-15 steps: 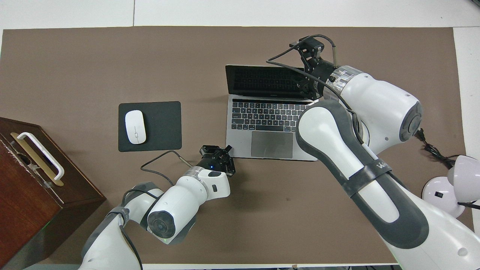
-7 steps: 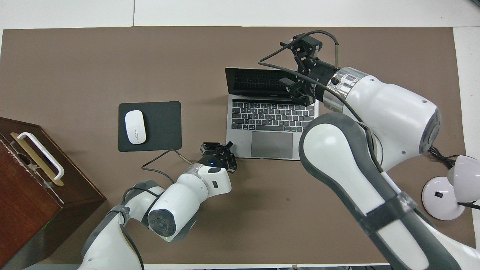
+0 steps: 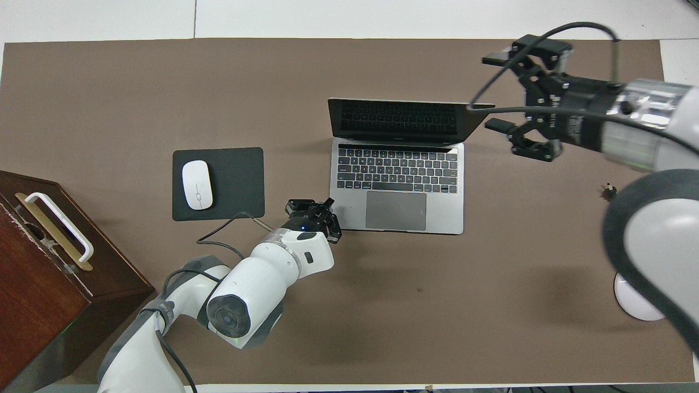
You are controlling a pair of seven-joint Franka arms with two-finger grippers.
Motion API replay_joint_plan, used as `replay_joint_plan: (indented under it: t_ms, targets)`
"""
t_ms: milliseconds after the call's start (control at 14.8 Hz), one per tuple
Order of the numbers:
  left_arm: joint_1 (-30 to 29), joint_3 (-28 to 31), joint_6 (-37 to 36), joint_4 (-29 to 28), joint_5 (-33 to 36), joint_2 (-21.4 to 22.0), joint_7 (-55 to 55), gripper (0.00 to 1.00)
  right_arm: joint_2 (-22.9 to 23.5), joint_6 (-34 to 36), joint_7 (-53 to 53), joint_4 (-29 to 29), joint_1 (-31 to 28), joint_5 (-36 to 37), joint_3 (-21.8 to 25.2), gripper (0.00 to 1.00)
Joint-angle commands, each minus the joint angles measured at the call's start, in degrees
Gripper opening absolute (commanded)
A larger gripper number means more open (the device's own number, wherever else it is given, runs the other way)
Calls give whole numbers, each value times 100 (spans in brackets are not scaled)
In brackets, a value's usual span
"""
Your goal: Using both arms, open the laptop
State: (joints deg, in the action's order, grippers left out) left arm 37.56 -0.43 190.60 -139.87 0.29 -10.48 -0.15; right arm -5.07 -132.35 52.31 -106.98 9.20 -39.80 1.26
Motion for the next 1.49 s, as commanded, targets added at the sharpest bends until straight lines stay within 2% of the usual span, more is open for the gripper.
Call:
replay_joint_plan:
  t_ms: [0, 135, 270, 406, 609, 744, 811, 879, 947, 1082, 1285, 1420]
  targets:
    - [-231, -19, -1432, 380, -38, 572, -38, 0, 41, 1137, -403, 870, -671, 856, -73, 100]
    - [-415, -19, -2531, 758, -38, 844, -29, 0, 49, 1509, -1569, 1065, -1023, 1394, -64, 100]
    - [-661, -19, -3201, 978, -38, 1064, -20, 0, 84, 1519, -2896, 1066, -1340, 1685, -47, 100]
    - [-855, -10, -3834, 1215, -38, 1205, 15, 0, 102, 1545, -3786, 1074, -1438, 2264, -29, 100]
    - [-1469, -10, -5651, 2197, -38, 1268, 32, 0, 102, 2036, -4886, 1223, -1509, 2871, 24, 100]
    - [-1882, -10, -6479, 2700, -38, 1338, 41, 28, 67, 2431, -5317, 1285, -1491, 3345, 15, 100]
    - [-2119, -19, -6692, 2832, -38, 1390, 41, 53, 41, 2712, -5484, 1329, -1474, 3478, -2, 100]
    - [-2339, -19, -6833, 2877, -38, 1452, 41, 82, 41, 2967, -5538, 1390, -1421, 3566, -3, 100]
    - [-2489, -10, -6895, 2895, -38, 1539, 41, 100, 41, 3100, -5539, 1391, -1395, 3811, -46, 100]
    - [-2700, -10, -7009, 2895, -38, 1628, 32, 100, 49, 3293, -5539, 1312, -1333, 4164, -90, 100]
    - [-2964, -10, -7142, 2878, -38, 1768, -20, 100, 111, 3338, -5548, 1408, -1333, 4200, -82, 100]
    - [-3113, -1, -7194, 2869, -38, 1874, -20, 100, 137, 3644, -5548, 1583, -1333, 4147, -82, 100]
